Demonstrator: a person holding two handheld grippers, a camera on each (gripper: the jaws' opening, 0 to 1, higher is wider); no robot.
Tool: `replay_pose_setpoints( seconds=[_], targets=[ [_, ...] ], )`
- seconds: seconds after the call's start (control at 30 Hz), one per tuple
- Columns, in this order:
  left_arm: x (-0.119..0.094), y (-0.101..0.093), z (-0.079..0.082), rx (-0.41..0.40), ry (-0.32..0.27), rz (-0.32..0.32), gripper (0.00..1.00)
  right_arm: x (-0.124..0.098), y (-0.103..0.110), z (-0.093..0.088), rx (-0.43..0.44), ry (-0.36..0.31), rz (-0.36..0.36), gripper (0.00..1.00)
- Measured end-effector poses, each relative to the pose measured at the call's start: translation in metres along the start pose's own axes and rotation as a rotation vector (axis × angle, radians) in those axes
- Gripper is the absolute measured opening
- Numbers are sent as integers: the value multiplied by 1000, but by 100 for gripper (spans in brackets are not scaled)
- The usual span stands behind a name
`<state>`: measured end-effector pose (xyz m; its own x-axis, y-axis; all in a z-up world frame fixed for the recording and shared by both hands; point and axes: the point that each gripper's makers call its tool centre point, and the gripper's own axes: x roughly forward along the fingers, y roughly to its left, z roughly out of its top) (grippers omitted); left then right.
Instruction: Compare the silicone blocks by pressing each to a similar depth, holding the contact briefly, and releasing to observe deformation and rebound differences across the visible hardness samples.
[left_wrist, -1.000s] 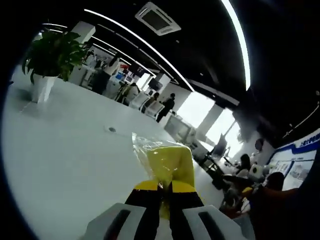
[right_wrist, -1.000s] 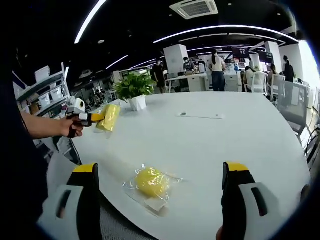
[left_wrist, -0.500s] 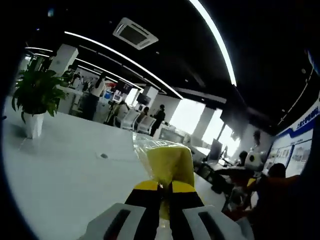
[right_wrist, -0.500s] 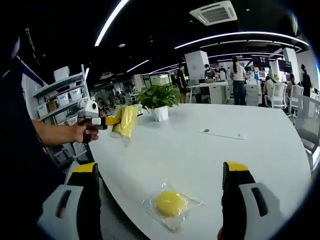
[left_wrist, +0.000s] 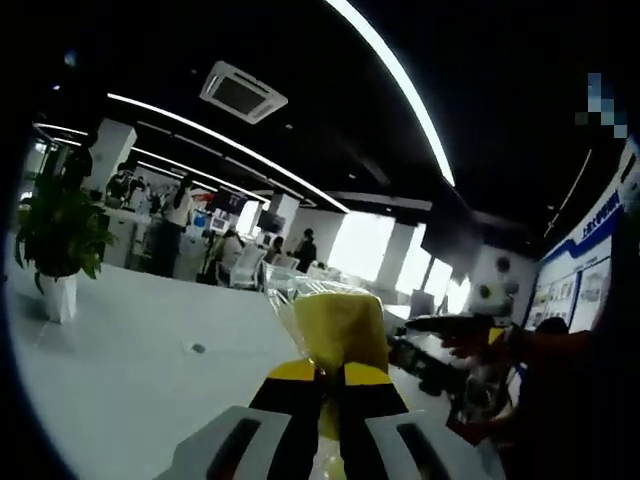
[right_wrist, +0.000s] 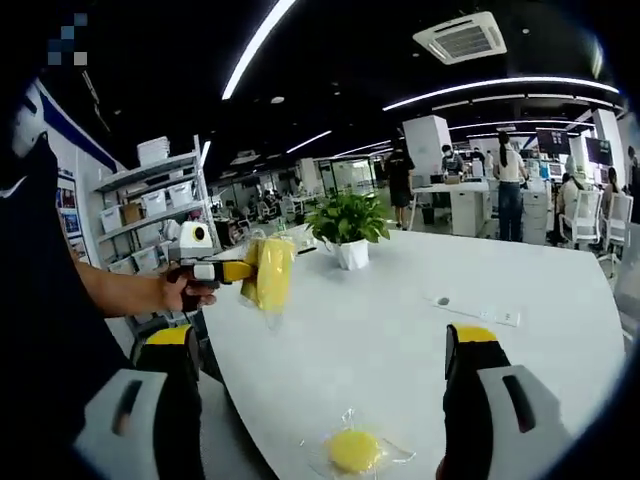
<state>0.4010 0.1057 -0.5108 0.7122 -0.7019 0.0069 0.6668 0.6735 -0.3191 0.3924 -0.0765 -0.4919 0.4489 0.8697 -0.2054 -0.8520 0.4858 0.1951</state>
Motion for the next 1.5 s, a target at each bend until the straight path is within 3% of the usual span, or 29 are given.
replay_pose_setpoints(
  seconds=[0.17,0.3,0.5,0.7,0.83,1.07,1.27,1.5],
  targets=[
    [0,-22,19,45,-51,-25,4,9,14,24,10,-44,57,96],
    [1,-39,23,76,-50,-44,4,21,23,37,-17,-68,91,96],
    [0,-45,14,73,-30,-53,4,40,33,28,-14,-57,123,96],
    [-4,-55,14,52,-46,-61,4,53,46,25,-24,-44,160,96],
    [-4,-60,15,43,-51,-74,4,58,55,33,-21,-63,200,76],
    [-1,-70,13,47,-50,-91,4,67,62,37,0,-76,217,76],
    [1,-79,10,52,-39,-102,4,68,67,35,1,-80,231,68],
    [-3,-75,10,29,-46,-105,4,69,72,35,-4,-71,237,61]
  ],
)
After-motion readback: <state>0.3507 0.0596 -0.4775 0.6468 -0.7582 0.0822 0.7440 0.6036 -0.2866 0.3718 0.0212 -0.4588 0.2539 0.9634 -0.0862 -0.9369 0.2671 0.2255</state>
